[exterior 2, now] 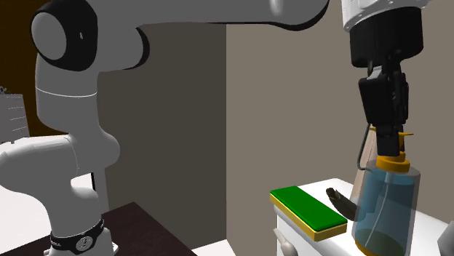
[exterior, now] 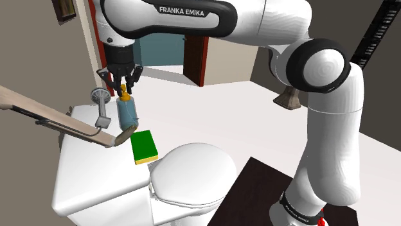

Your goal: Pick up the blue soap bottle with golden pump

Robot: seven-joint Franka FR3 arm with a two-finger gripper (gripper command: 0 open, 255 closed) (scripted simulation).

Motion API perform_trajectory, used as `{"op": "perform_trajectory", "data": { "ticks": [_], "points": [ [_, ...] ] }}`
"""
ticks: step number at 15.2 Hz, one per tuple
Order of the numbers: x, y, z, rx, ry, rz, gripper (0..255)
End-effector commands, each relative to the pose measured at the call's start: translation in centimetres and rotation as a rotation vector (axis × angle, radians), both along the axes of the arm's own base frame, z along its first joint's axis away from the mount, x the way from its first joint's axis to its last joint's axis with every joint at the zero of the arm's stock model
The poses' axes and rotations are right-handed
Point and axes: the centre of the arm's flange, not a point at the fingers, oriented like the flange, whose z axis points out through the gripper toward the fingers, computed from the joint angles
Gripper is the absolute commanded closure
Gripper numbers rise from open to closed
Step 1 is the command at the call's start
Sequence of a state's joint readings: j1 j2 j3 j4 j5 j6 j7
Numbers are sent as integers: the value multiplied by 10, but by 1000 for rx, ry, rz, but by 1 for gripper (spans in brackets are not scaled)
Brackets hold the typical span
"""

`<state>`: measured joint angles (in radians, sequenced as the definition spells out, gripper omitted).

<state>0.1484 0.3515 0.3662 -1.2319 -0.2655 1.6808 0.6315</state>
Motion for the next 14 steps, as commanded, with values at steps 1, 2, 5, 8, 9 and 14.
{"op": "perform_trajectory", "data": {
  "ticks": [1,2,5,8,9,14],
  "points": [
    [0,0,10,0,0,0,255],
    [0,0,16,0,0,0,255],
    [0,0,32,0,0,0,255],
    [0,0,47,0,0,0,255],
    [0,0,53,0,0,0,255],
    [0,0,69,0,0,0,255]
  ]
}}
